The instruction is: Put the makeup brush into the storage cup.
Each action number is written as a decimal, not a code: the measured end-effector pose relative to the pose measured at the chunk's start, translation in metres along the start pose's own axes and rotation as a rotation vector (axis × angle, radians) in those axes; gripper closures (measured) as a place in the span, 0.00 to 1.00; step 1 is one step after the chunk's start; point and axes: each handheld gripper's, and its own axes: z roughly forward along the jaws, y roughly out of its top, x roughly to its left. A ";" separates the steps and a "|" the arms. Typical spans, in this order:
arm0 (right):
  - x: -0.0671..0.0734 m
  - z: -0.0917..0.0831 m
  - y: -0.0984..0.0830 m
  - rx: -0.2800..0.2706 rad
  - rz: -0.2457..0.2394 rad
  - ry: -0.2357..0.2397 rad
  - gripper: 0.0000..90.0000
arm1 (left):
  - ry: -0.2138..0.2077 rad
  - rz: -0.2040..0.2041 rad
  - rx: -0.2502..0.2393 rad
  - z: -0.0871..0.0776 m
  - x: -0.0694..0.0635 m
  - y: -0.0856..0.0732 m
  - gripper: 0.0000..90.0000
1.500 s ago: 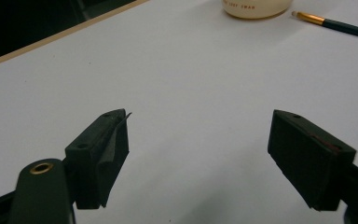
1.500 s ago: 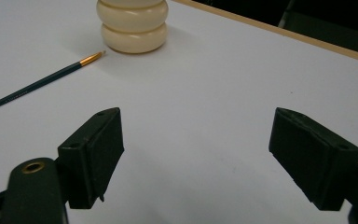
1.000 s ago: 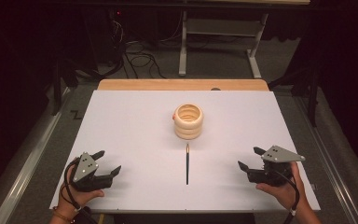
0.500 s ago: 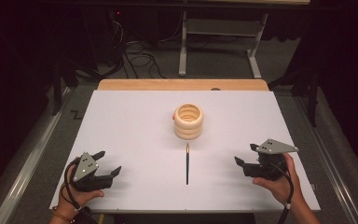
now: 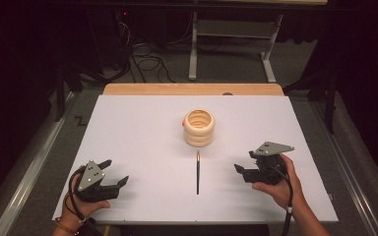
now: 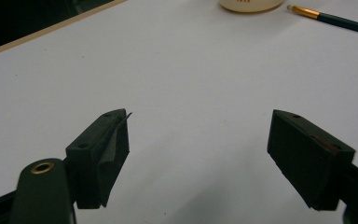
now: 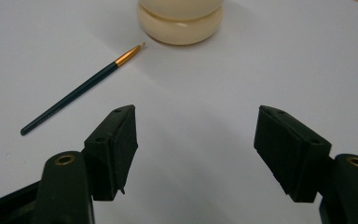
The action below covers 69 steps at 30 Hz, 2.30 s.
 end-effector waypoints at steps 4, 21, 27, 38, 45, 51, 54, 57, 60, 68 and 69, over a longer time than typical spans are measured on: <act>0.006 0.008 0.007 0.012 0.020 0.003 0.38 | -0.001 -0.004 -0.001 0.000 0.000 0.000 0.24; 0.029 0.043 0.034 0.099 0.042 0.032 0.38 | -0.011 -0.002 0.005 0.000 -0.001 0.000 0.24; 0.035 0.052 0.045 0.126 0.052 0.041 0.38 | -0.018 -0.003 0.007 0.001 -0.001 0.000 0.26; 0.048 0.079 0.058 0.223 0.064 0.059 0.40 | -0.019 -0.002 0.009 0.000 -0.001 -0.001 0.27; 0.050 0.096 0.067 0.263 0.113 0.068 0.44 | -0.026 -0.003 0.012 0.001 -0.001 -0.001 0.27; 0.054 0.105 0.072 0.288 0.135 0.071 0.45 | -0.026 0.001 0.010 0.000 -0.002 -0.001 0.27; 0.055 0.115 0.072 0.308 0.167 0.084 0.46 | -0.028 0.002 0.009 0.000 -0.002 -0.001 0.27; 0.056 0.120 0.073 0.329 0.167 0.094 0.50 | -0.029 0.000 0.011 0.000 -0.002 -0.001 0.27; 0.056 0.125 0.074 0.353 0.178 0.086 0.54 | -0.026 0.000 0.009 0.000 -0.002 -0.001 0.27; 0.061 0.132 0.080 0.419 0.161 0.062 0.64 | -0.035 -0.006 0.002 -0.002 -0.002 -0.001 0.27; 0.061 0.132 0.080 0.419 0.161 0.062 0.64 | -0.035 -0.006 0.002 -0.002 -0.002 -0.001 0.27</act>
